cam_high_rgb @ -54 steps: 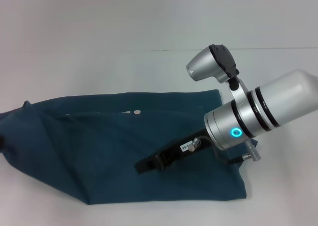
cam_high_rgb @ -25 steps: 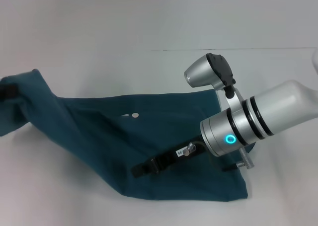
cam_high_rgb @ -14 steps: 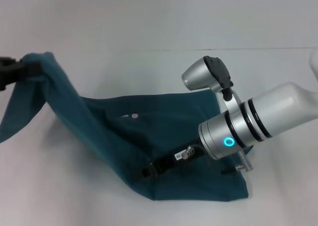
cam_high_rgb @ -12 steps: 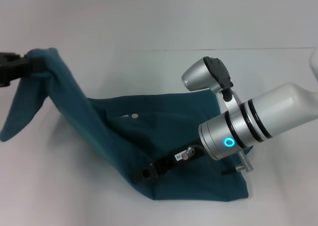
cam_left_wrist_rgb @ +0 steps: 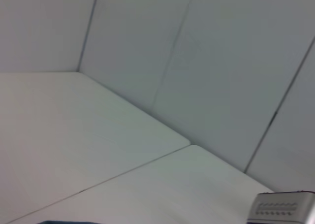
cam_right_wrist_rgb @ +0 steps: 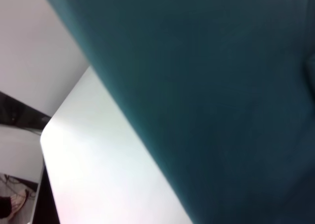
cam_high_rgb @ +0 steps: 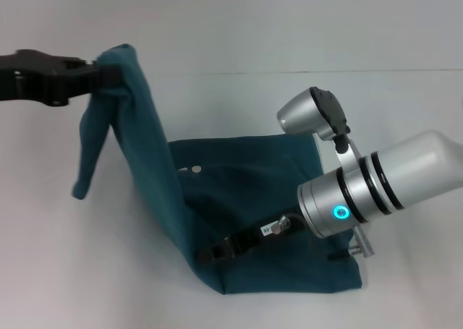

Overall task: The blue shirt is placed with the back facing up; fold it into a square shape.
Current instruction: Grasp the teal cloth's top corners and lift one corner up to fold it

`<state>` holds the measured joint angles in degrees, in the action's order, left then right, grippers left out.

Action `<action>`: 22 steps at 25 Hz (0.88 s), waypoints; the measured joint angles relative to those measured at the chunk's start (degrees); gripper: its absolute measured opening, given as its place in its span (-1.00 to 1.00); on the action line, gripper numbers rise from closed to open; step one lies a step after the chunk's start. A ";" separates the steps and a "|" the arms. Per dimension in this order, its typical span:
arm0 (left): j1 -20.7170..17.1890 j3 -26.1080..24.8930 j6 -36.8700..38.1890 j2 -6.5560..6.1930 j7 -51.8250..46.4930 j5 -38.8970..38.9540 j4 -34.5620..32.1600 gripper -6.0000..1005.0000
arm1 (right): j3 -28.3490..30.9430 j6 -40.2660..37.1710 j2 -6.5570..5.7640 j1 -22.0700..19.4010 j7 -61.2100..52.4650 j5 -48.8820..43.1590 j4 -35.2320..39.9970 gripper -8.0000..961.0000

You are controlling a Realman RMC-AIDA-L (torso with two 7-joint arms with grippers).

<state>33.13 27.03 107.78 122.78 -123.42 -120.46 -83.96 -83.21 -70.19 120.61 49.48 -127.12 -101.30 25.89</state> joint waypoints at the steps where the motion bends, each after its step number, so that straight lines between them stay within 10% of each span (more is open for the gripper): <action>1: 0.06 0.81 -0.27 0.14 0.06 0.42 0.36 -0.78 | 0.03 0.19 -0.03 -0.35 0.01 0.01 0.08 -0.92; 22: -1.58 14.57 -2.24 1.42 3.14 14.28 10.07 -0.78 | 1.44 0.67 -0.41 -6.37 3.19 1.60 1.48 -0.92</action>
<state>31.55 41.60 105.54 124.20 -120.27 -106.18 -73.89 -81.77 -69.52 120.20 43.11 -123.92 -99.70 27.37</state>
